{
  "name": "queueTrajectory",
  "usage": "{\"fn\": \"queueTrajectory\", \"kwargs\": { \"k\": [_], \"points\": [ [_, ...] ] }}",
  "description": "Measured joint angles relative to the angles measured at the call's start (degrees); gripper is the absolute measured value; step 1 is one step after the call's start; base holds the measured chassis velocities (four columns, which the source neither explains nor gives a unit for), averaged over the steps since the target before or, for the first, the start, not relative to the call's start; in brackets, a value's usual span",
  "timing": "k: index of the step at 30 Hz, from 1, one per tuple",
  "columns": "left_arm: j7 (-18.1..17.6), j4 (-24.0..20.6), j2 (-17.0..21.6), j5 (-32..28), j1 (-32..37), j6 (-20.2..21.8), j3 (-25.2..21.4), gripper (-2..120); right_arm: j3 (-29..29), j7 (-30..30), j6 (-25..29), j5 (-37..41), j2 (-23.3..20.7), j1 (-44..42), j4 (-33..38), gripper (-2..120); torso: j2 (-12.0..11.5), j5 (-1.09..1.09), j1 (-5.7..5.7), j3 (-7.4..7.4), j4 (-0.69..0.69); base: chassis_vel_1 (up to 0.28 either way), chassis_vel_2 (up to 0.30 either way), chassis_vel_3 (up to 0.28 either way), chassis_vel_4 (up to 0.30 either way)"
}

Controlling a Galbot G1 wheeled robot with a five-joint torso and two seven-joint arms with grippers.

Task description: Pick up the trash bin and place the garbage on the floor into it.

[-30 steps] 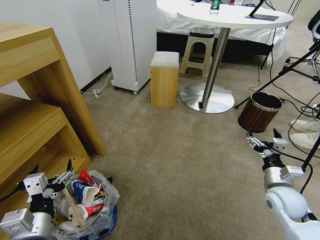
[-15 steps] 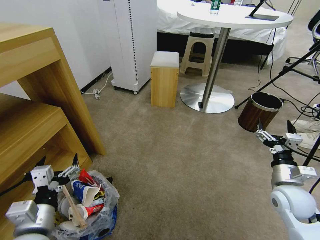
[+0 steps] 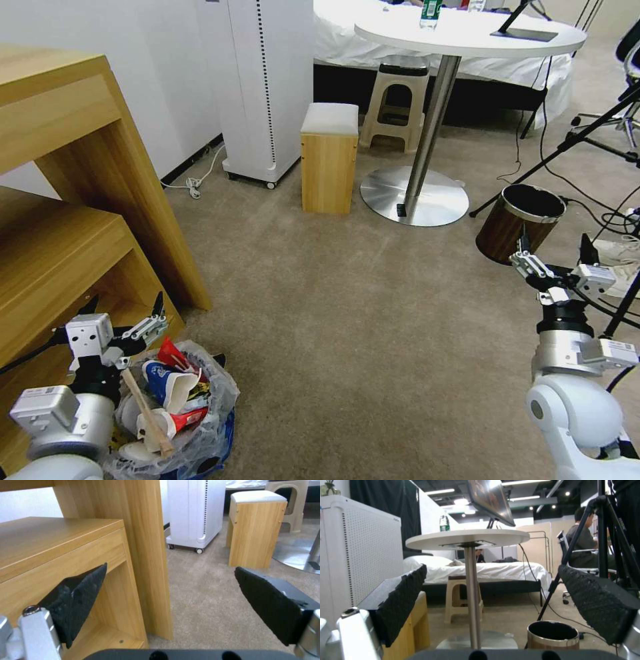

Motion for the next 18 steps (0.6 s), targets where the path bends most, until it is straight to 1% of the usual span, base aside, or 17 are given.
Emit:
{"fn": "queueTrajectory", "kwargs": {
  "k": [18],
  "points": [
    [-1.19, 0.64, -0.52, -2.16, -0.19, 1.11, -0.06, 100, -1.91, 0.39, 0.99, -1.93, 0.27, 1.2, -3.27, 100, 0.0, 0.0, 0.0, 0.0, 0.0, 0.0, 0.0, 0.0, 0.0]
  ]
}}
